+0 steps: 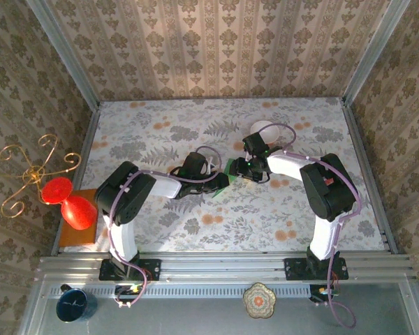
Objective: Fold a paper plane with a square sheet of paper (pick it up from the middle)
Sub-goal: Fold the wing for the fifth time at the center of the table.
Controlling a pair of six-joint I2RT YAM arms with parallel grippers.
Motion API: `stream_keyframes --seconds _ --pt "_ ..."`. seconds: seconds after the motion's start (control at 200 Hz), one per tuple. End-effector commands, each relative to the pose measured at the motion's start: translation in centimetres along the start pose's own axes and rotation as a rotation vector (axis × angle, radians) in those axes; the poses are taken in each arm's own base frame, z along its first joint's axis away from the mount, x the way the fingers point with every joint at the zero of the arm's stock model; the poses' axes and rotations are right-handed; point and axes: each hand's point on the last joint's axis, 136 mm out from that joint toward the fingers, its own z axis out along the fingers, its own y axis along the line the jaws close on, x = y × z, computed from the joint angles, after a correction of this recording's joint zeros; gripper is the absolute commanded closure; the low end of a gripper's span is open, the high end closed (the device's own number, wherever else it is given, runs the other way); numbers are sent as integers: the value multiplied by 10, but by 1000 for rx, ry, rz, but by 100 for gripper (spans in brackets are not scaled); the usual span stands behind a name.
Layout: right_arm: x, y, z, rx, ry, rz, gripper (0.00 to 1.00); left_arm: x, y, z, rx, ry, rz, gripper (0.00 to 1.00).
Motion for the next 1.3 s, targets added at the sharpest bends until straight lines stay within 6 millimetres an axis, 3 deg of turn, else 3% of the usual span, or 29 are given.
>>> stream_keyframes --seconds 0.0,0.6,0.815,0.995,1.295 --pt "19 -35 26 129 58 -1 40 3 5 -11 -36 -2 12 66" --pt "18 -27 27 98 70 -13 40 -13 -4 -35 -51 -85 7 56" --pt "17 -27 26 98 70 -13 40 -4 4 -43 -160 -57 43 54" --pt "17 -26 26 98 72 -11 39 9 9 -41 -310 11 131 54" --pt "19 -26 26 99 79 -11 39 12 11 -28 -342 63 155 55"
